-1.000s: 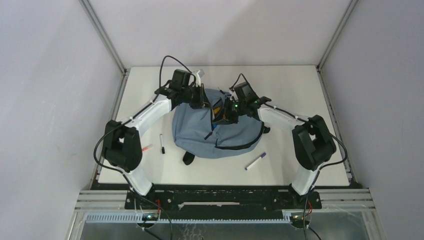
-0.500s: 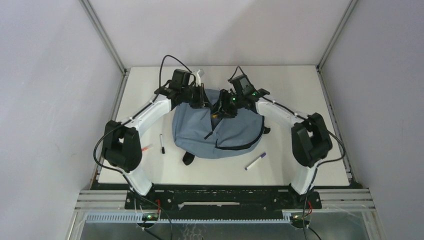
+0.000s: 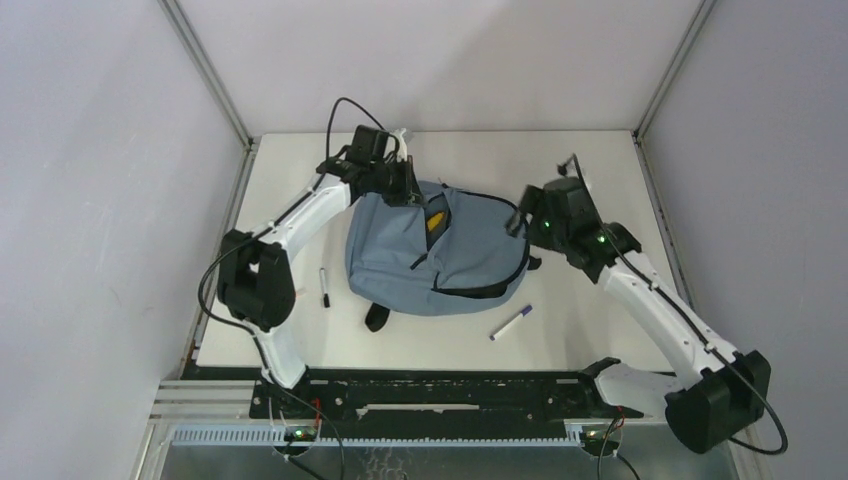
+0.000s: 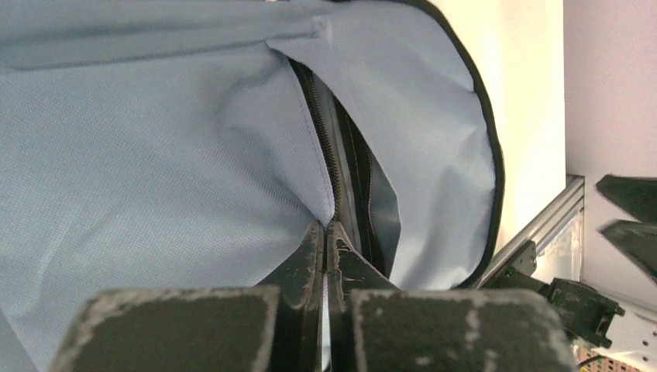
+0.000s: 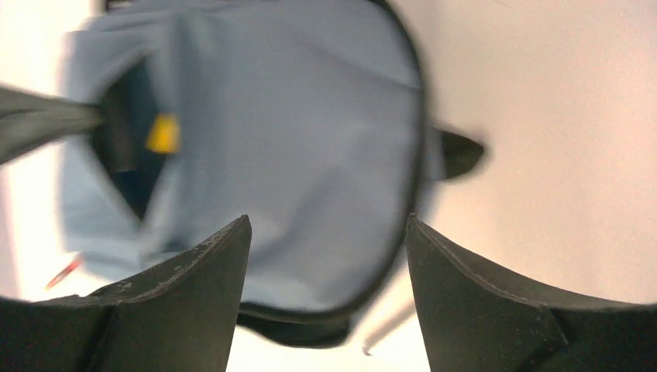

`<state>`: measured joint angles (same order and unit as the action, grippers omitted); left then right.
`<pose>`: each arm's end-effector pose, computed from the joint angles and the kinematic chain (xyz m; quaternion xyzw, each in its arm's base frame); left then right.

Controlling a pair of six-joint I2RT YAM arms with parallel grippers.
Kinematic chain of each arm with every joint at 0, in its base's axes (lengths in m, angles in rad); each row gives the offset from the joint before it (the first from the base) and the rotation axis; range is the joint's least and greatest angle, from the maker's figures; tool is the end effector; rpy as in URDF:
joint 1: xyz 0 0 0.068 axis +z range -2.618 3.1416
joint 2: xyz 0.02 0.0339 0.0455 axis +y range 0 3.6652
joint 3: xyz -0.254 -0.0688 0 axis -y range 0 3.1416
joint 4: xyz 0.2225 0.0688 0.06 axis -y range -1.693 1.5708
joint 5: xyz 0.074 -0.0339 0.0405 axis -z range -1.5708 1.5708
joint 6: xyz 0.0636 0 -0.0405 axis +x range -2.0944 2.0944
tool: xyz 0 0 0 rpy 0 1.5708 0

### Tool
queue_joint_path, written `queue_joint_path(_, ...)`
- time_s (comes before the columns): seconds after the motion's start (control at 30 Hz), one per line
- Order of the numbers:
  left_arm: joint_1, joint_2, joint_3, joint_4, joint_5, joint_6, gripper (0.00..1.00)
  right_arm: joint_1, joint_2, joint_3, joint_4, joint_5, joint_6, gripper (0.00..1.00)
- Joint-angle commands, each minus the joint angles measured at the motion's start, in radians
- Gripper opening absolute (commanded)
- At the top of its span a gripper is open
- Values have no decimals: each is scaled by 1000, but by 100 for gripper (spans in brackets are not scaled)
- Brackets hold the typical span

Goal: Pack the student bag
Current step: Pick up the stationery from the center of the board.

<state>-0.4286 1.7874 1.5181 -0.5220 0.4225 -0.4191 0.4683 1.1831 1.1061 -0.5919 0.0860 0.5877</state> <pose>0.3510 -0.1891 0.2663 0.0840 0.9041 -0.3296 0.2589 0.2329 0.1117 0.3062 0.0724 0.8965 0.1859 0.3956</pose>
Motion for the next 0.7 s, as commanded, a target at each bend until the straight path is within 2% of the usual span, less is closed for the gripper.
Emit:
queue_joint_path(0.0, 8, 60, 159, 5, -22, -17, 0, -27, -87, -153, -215, 244, 132, 80)
queue_joint_path(0.07, 8, 81, 206, 6, -30, -26, 0, -9, -117, -233, -256, 237, 222, 81)
queue_joint_path(0.17, 8, 107, 267, -2, -56, -28, 0, 8, -128, -328, -230, 132, 311, 85)
queue_joint_path(0.27, 10, 127, 305, -6, -74, -16, 0, 13, -91, -397, -147, 7, 364, 85)
queue_joint_path(0.37, 9, 141, 313, -10, -53, -21, 0, 39, -21, -412, -110, 9, 397, 85)
queue_joint_path(0.5, 8, 133, 288, -3, -27, -30, 0, 67, 75, -413, -89, 59, 449, 78)
queue_joint_path(0.67, 10, 128, 267, -4, -44, -21, 0, 42, 222, -407, -112, 23, 503, 68)
